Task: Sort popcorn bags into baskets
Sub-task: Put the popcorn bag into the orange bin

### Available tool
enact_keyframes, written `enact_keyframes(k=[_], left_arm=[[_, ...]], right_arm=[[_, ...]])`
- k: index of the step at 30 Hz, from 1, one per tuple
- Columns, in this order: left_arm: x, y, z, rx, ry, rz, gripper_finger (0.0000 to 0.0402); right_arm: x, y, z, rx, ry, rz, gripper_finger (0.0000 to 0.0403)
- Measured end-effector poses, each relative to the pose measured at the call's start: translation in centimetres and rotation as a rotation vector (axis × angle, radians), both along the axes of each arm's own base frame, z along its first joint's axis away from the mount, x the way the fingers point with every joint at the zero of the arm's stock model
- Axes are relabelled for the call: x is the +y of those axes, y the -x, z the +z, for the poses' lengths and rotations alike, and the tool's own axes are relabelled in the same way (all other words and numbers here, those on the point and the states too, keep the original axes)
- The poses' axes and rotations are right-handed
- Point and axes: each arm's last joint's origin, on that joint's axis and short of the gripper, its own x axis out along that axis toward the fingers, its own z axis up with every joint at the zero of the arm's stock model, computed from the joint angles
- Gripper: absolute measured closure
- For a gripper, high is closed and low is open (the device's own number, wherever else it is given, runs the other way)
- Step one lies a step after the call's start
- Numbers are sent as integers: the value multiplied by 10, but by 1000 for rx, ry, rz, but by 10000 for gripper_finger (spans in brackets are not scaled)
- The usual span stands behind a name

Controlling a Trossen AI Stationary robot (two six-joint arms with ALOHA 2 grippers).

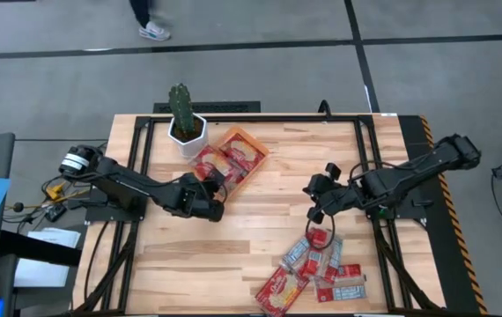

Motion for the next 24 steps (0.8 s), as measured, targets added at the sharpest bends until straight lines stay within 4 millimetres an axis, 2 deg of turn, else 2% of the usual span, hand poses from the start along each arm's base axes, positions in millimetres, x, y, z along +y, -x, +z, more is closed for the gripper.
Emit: enact_keyframes(k=[3, 6, 12, 24], left_arm=[[4, 0, -9, -35, 9, -9, 393], [6, 1, -14, 2, 35, -57, 393], [12, 1, -15, 66, 5, -89, 379], [17, -1, -16, 107, 26, -133, 223]], right_arm=[[-1, -1, -1, 0, -8, -17, 365], [-1, -1, -1, -1, -7, -19, 364], [-1, -1, -1, 0, -7, -19, 371], [-3, -1, -1, 6, 1, -15, 372]])
